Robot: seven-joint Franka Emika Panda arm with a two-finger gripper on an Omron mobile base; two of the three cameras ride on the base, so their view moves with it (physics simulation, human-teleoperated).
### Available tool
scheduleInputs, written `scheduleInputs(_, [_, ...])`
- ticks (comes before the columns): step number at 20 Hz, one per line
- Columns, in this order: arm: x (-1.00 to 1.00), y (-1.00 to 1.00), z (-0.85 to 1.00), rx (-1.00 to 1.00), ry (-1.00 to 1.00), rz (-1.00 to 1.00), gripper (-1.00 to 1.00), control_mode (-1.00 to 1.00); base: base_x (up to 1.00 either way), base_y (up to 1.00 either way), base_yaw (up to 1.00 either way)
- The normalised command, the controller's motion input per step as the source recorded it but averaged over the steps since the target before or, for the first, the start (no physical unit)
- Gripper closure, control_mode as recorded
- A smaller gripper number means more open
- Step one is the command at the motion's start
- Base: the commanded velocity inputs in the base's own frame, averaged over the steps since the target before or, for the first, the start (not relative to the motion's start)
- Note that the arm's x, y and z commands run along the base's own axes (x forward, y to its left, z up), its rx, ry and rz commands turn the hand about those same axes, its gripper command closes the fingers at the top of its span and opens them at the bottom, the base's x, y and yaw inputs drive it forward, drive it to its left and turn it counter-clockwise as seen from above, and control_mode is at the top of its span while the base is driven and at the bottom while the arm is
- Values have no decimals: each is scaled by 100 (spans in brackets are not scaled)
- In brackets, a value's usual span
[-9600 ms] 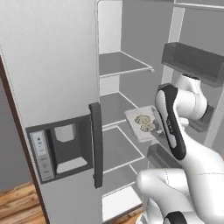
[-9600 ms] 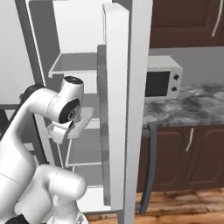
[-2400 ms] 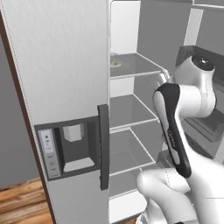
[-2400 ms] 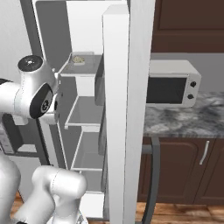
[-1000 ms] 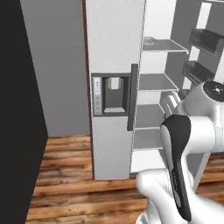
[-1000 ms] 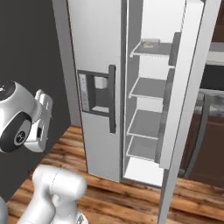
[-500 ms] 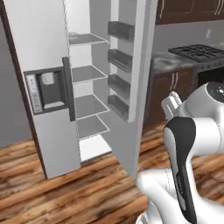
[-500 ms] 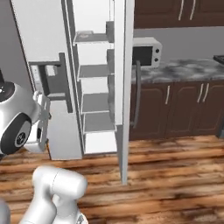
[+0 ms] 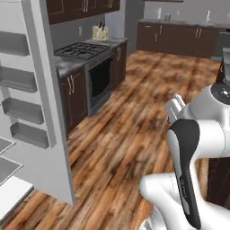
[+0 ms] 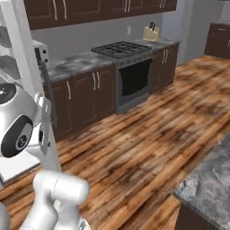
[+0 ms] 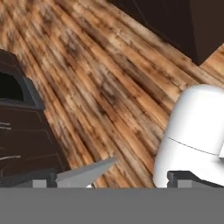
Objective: Place two dumplings into each of the tupperware containers and then place the containers in the fridge.
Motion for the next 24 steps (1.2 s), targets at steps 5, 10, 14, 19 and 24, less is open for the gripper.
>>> scheduleInputs(5, [0, 0, 0, 0, 0, 0, -100, 100, 0, 1, -100])
scheduleInputs(10, [0, 0, 0, 0, 0, 0, -100, 100, 0, -17, -93])
scheduleInputs(14, [0, 0, 0, 0, 0, 0, -100, 100, 2, -48, -83])
scheduleInputs(19, [0, 0, 0, 0, 0, 0, -100, 100, 10, -83, -73])
scheduleInputs(24, [0, 0, 0, 0, 0, 0, -100, 100, 24, -100, -41])
